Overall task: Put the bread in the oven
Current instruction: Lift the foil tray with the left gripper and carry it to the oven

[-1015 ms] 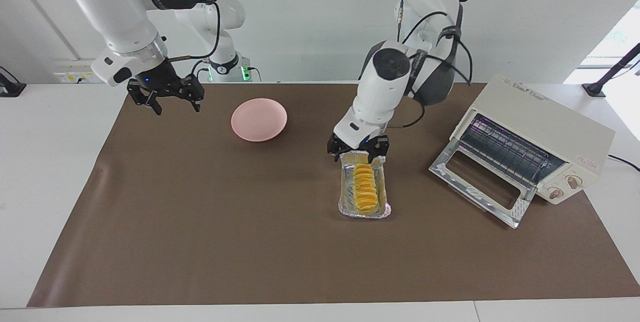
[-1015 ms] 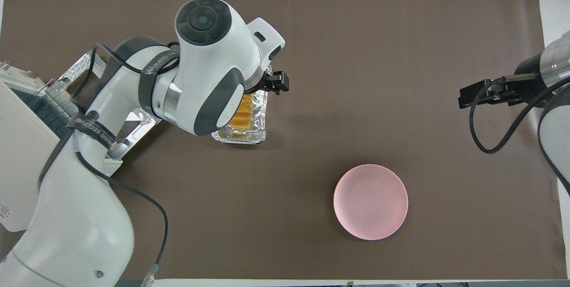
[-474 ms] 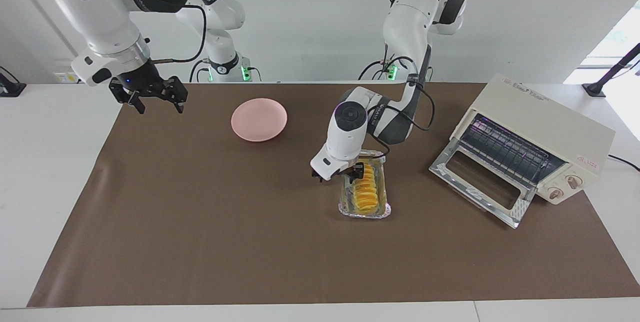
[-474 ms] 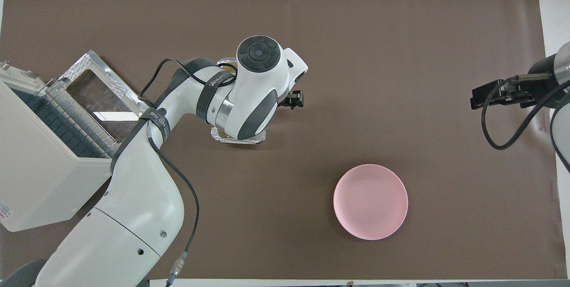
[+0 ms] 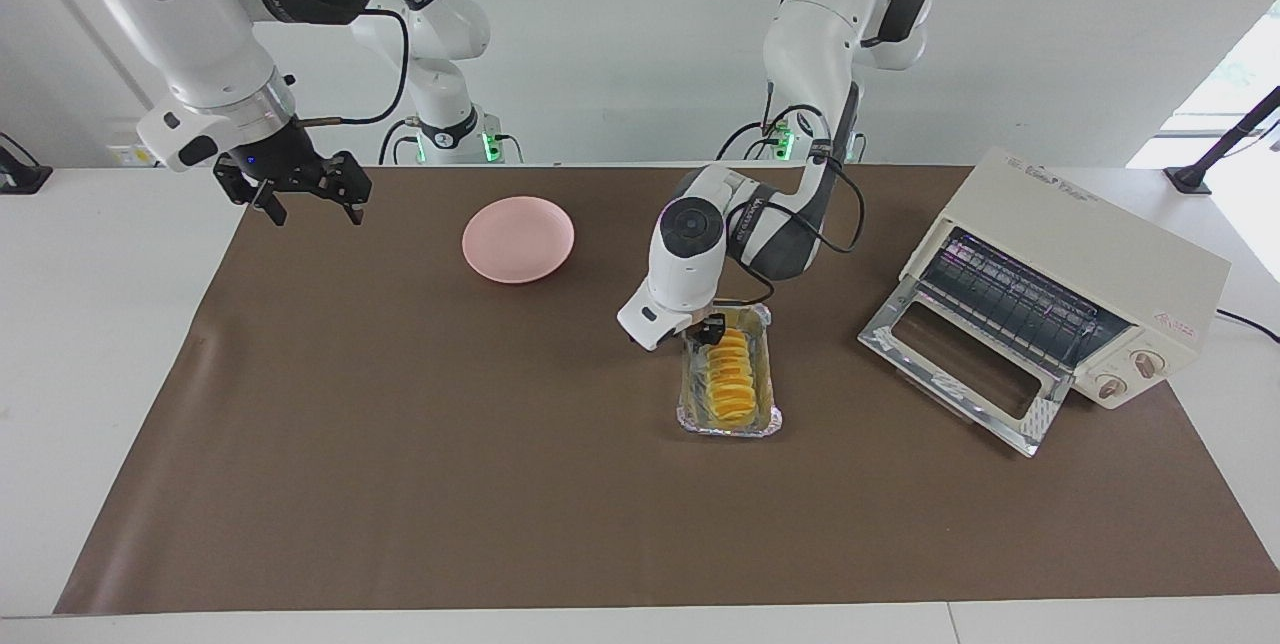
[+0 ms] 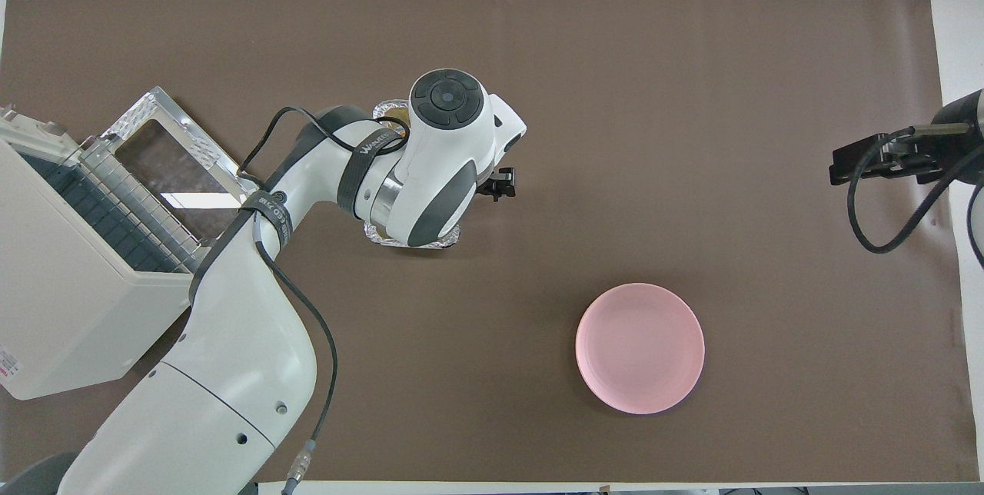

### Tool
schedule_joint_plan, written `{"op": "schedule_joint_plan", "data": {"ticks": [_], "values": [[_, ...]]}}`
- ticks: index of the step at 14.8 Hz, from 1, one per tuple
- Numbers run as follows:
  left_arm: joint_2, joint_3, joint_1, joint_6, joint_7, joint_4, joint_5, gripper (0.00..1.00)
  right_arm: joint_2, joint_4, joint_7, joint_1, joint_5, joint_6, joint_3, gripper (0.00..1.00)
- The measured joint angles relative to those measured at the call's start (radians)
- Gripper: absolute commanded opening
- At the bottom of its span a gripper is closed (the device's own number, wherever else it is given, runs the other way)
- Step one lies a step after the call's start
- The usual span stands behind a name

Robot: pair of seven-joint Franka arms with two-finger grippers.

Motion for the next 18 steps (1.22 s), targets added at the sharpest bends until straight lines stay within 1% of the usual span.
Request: {"op": "schedule_joint_plan", "data": {"ticks": [3,4,6,8,12,15,18], "values": [[-0.003,0.005,0.012,0.000,-0.015,0.001,-0.011,0.00,0.001,0.015,0.000,-0.005,0.000,-0.013,-0.005,1.00],[-0.005,0.008,0.018,-0.005,-0.032,0.006,-0.030,0.00,0.002,0.015,0.000,0.013,0.000,-0.013,-0.024,1.00],[-0.008,0.023,0.026,-0.046,-0.067,0.038,-0.049,0.00,0.004,0.015,0.000,0.084,0.000,-0.013,-0.105,1.00],[-0.013,0.056,0.027,-0.094,-0.082,0.095,-0.053,0.00,0.004,0.015,0.000,0.107,0.000,-0.013,-0.140,1.00],[-0.027,0.184,0.029,-0.206,-0.085,0.192,-0.055,0.00,0.004,0.014,0.000,0.110,0.000,-0.017,-0.144,1.00],[-0.037,0.325,0.030,-0.280,-0.084,0.209,-0.055,0.00,0.004,0.013,0.000,0.112,0.000,-0.021,-0.144,1.00],[-0.043,0.449,0.032,-0.313,-0.083,0.210,-0.055,0.00,0.004,0.013,-0.008,0.112,0.000,-0.017,-0.144,1.00]]}}
